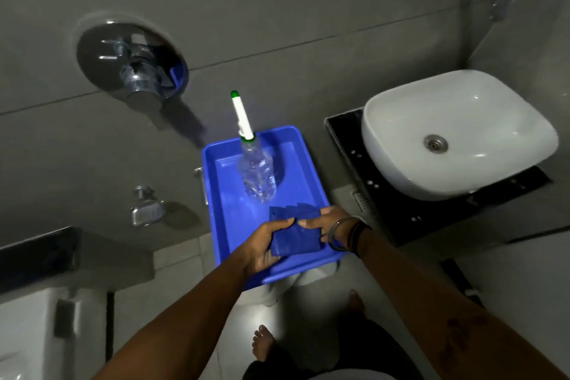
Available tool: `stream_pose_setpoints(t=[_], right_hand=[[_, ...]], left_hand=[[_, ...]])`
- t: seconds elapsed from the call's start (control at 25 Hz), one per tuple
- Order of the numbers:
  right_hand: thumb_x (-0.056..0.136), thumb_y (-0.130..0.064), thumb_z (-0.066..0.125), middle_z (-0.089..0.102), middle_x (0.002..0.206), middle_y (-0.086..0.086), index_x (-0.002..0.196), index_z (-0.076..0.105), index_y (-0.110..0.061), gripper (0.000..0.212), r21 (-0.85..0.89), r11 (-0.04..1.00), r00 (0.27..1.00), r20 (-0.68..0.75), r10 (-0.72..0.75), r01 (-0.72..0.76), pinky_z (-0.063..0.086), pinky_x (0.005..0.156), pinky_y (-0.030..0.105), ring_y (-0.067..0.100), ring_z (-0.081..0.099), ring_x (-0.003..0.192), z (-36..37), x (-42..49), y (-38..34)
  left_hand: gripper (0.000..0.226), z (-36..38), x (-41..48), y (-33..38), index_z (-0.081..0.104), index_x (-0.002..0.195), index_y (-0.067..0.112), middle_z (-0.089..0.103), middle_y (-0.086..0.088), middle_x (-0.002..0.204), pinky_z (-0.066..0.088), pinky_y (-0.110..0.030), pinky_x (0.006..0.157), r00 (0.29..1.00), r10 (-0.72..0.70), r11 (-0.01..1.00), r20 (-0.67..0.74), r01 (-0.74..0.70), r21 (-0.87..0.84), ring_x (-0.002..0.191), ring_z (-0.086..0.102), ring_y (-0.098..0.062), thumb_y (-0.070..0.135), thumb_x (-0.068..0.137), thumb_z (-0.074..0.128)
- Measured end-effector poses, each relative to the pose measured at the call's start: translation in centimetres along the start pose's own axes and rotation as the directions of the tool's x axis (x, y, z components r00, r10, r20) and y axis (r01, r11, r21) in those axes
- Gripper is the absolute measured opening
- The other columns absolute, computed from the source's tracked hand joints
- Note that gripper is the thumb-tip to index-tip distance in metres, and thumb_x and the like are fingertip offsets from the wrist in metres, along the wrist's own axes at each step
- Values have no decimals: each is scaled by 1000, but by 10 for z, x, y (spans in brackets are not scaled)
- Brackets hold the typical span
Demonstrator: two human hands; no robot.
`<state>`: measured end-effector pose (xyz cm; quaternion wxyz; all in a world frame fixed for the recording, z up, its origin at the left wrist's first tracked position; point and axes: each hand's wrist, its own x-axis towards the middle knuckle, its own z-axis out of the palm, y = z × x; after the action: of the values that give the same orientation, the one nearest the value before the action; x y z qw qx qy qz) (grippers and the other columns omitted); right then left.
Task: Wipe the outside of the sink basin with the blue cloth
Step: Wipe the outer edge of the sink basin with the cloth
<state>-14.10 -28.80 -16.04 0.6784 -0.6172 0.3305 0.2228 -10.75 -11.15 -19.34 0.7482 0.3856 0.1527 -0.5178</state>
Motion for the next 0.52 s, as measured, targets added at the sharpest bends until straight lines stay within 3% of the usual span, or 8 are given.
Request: stream_pose_setpoints(t=[0.08,0.2,0.28,0.32,0.4,0.48,0.52], right_hand=[[79,-2,73,68,46,-7,78,64,-5,9,-32,999,1000,0,-21,21,45,36,11,2,62,38,-21,-13,1],[83,-16,71,63,61,4,81,61,-5,15,-152,988,999,-46,-8,1,43,36,15,5,58,37,-65,-32,-5],[86,-23,67,60,66,7,80,60,-9,17,-209,978,996,-88,-20,1,41,43,19,11,55,46,-102,-40,-13],[87,-25,65,61,69,7,79,60,-10,17,-203,979,993,-108,-39,16,39,49,22,13,54,52,-131,-45,-17],[87,-24,63,65,77,10,87,65,-6,18,-152,986,982,-163,-99,75,40,54,24,15,55,59,-181,-57,-25],[86,-19,63,67,83,14,98,66,2,25,-106,983,950,-259,-175,152,44,57,25,17,57,61,-230,-69,-32],[86,-17,62,67,84,15,100,66,3,24,-92,978,928,-308,-208,189,45,57,25,17,58,61,-254,-74,-33]], left_hand=[[32,17,3,-6,67,119,-4,71,-22,117,60,-37,84,997,-49,999,60,48,9,105,72,-30,7,89,60],[26,58,17,-15,62,115,-5,77,-20,99,62,-32,67,987,-69,991,-142,83,102,85,76,-27,4,92,57],[20,91,34,-23,63,110,-4,74,-15,85,59,-26,57,925,84,959,-371,25,281,72,72,-24,4,92,59],[17,113,48,-33,64,107,-3,71,-13,80,57,-24,54,844,224,918,-487,-16,396,69,68,-23,3,91,62],[20,148,69,-53,65,107,-3,70,-16,88,58,-32,68,656,503,778,-562,-60,626,81,68,-29,4,88,64],[34,180,84,-79,63,120,3,70,-18,108,48,-31,89,530,713,569,-459,-54,821,101,66,-27,4,86,62],[46,194,97,-95,58,131,4,66,-18,122,40,-25,98,511,778,464,-364,-78,882,112,62,-26,2,85,61]])
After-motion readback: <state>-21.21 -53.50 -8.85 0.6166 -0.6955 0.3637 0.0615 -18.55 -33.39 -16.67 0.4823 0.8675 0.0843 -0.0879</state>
